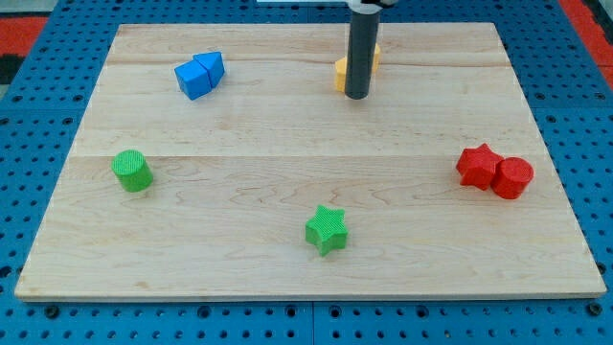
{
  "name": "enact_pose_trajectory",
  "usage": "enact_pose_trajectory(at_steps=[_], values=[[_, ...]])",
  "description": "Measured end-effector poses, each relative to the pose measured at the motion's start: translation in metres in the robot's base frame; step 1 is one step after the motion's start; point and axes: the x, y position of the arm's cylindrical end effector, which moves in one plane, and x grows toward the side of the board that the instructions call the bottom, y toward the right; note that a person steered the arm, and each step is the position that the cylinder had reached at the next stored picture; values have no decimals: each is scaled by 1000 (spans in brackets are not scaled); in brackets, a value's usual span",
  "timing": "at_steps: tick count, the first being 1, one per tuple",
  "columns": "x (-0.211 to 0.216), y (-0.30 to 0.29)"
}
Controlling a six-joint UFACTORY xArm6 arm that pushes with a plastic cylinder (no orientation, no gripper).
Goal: Move the green circle towards bottom center
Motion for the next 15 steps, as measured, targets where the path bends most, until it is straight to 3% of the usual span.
enact_pose_trajectory(at_steps=[3,4,5,6,8,11,12,13,15], values=[[-29,-12],[-4,-8],[58,-11],[91,-53],[60,-163],[86,-303],[115,-303],[115,-285],[156,-193]])
